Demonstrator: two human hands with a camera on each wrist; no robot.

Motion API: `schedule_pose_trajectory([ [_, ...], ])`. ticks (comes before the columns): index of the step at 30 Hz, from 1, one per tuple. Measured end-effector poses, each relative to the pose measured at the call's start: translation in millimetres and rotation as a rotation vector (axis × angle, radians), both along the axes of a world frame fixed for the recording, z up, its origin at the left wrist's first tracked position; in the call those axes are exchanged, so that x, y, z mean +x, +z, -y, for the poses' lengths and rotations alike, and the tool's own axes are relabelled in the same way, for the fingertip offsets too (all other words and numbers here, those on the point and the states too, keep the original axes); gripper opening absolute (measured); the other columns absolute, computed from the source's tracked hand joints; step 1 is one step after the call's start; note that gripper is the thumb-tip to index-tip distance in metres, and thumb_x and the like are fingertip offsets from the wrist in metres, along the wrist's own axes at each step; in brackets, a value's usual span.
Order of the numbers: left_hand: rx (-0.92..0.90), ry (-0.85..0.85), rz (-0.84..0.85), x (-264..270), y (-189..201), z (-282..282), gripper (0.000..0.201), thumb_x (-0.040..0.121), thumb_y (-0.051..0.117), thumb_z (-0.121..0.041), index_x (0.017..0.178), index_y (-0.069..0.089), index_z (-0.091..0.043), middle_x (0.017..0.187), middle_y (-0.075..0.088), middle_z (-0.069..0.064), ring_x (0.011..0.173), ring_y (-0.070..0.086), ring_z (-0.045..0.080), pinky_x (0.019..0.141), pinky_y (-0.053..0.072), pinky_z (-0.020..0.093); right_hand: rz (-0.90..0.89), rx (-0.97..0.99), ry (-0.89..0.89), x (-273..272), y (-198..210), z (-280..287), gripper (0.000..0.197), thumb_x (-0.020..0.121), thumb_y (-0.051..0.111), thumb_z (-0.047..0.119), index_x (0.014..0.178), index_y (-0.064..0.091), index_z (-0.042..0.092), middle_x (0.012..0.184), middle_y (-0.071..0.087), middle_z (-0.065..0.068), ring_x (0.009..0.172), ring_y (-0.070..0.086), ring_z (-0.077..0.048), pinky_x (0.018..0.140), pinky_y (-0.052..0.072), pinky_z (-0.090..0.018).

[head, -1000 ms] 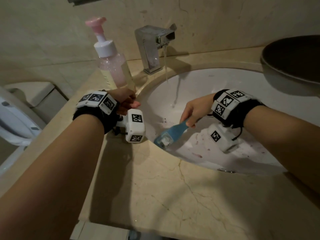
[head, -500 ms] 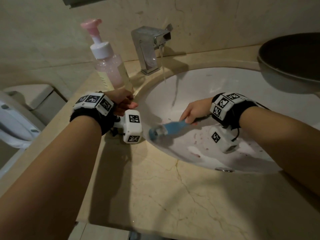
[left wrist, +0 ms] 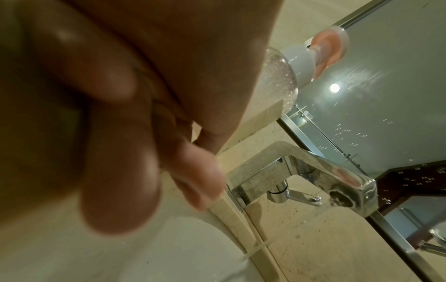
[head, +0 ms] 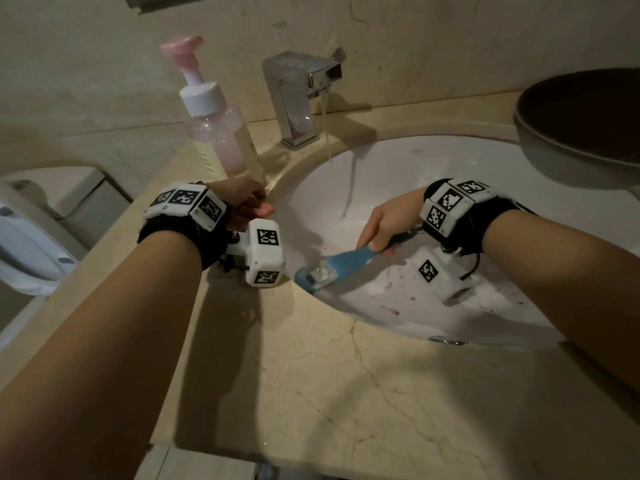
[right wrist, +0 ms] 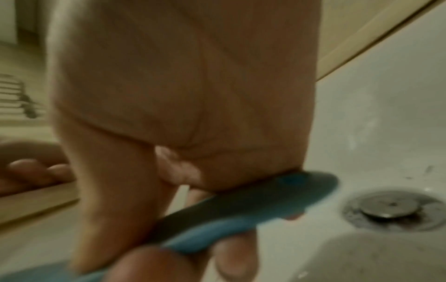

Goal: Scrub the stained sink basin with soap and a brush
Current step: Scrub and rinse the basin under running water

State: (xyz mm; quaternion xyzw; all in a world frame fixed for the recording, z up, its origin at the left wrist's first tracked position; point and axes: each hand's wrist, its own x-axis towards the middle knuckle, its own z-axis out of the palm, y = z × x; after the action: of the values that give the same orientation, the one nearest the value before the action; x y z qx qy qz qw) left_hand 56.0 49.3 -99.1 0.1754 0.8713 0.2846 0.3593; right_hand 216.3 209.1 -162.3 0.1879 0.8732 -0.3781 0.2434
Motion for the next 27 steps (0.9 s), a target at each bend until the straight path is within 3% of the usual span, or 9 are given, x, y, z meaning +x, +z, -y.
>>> schedule_pose_trajectory([
  [3, 0.007, -0.003, 0.001, 1, 1, 0, 0.04, 0.095, 0.034, -0.025, 0.061, 0.049, -0.011, 0.024, 0.041, -0.004, 0.016, 0.03, 0.004, 0.029, 0.023, 0.003, 0.048, 0.04, 0.02, -3, -2, 8, 0.032, 0.093, 0.047, 0.001, 0.117, 0.066, 0.008, 0.055, 0.054, 0.0, 0.05, 0.045, -0.009, 0.051, 0.038, -0.014],
  [6, -0.007, -0.019, 0.016, -1, 0, 0, 0.04, 0.094, 0.033, -0.025, 0.059, 0.047, -0.011, 0.024, 0.04, -0.004, 0.017, 0.028, 0.004, 0.03, 0.021, 0.004, 0.009, 0.361, -0.051, -2, -12, 7, 0.033, 0.093, 0.045, 0.005, 0.121, 0.063, 0.004, 0.053, 0.054, 0.002, 0.042, 0.051, -0.002, 0.04, 0.034, -0.005],
  [10, -0.019, -0.029, 0.03, -6, -2, -1, 0.04, 0.094, 0.033, -0.026, 0.058, 0.045, -0.012, 0.026, 0.038, -0.005, 0.019, 0.027, 0.005, 0.031, 0.02, 0.005, -0.049, 0.55, -0.147, -3, -12, -1, 0.033, 0.095, 0.046, 0.013, 0.123, 0.062, 0.013, 0.097, 0.064, -0.005, 0.082, 0.055, -0.017, 0.066, 0.046, -0.015],
  [12, -0.037, -0.04, 0.03, -7, -2, -1, 0.04, 0.093, 0.033, -0.027, 0.057, 0.044, -0.013, 0.027, 0.037, -0.005, 0.022, 0.026, 0.005, 0.032, 0.019, 0.006, -0.092, 0.47, -0.132, -5, -7, -7, 0.03, 0.093, 0.048, 0.011, 0.117, 0.065, 0.011, 0.068, 0.06, 0.002, 0.058, 0.052, -0.01, 0.048, 0.04, -0.009],
  [16, -0.029, -0.029, 0.018, -8, -3, -2, 0.041, 0.093, 0.033, -0.027, 0.057, 0.045, -0.013, 0.027, 0.039, -0.006, 0.022, 0.026, 0.005, 0.032, 0.02, 0.006, 0.102, 0.098, 0.058, 0, 3, -8, 0.025, 0.091, 0.055, 0.007, 0.111, 0.068, 0.016, 0.042, 0.057, 0.01, 0.055, 0.046, -0.01, 0.061, 0.039, -0.019],
  [20, -0.019, -0.022, 0.021, -9, -5, -3, 0.041, 0.093, 0.034, -0.027, 0.056, 0.046, -0.013, 0.028, 0.041, -0.006, 0.023, 0.027, 0.004, 0.032, 0.019, 0.006, 0.048, 0.296, 0.003, -3, -7, -10, 0.032, 0.091, 0.051, 0.007, 0.118, 0.067, 0.017, 0.038, 0.055, 0.011, 0.043, 0.045, -0.004, 0.048, 0.039, -0.012],
  [22, -0.024, -0.023, 0.02, -10, -5, -3, 0.041, 0.093, 0.034, -0.027, 0.056, 0.045, -0.013, 0.028, 0.04, -0.006, 0.03, 0.028, 0.005, 0.033, 0.019, 0.007, -0.013, 0.468, -0.1, -3, -15, -11, 0.033, 0.092, 0.047, 0.009, 0.12, 0.064, 0.015, 0.057, 0.069, 0.01, 0.056, 0.055, -0.009, 0.052, 0.043, -0.012],
  [24, -0.027, -0.023, 0.022, -10, -6, -3, 0.041, 0.093, 0.034, -0.027, 0.056, 0.044, -0.012, 0.029, 0.039, -0.006, 0.041, 0.027, 0.008, 0.034, 0.019, 0.011, -0.036, 0.609, -0.175, -3, -21, -13, 0.032, 0.093, 0.046, 0.015, 0.12, 0.064, 0.015, 0.105, 0.071, -0.004, 0.087, 0.061, -0.021, 0.073, 0.046, -0.021],
  [27, -0.019, -0.018, 0.036, -12, -7, -4, 0.04, 0.092, 0.034, -0.026, 0.056, 0.044, -0.012, 0.029, 0.039, -0.006, 0.047, 0.025, 0.009, 0.037, 0.019, 0.015, -0.084, 0.741, -0.244, -5, -18, -15, 0.032, 0.09, 0.046, 0.017, 0.115, 0.066, 0.023, 0.109, 0.065, -0.006, 0.091, 0.06, -0.026, 0.08, 0.045, -0.03],
])
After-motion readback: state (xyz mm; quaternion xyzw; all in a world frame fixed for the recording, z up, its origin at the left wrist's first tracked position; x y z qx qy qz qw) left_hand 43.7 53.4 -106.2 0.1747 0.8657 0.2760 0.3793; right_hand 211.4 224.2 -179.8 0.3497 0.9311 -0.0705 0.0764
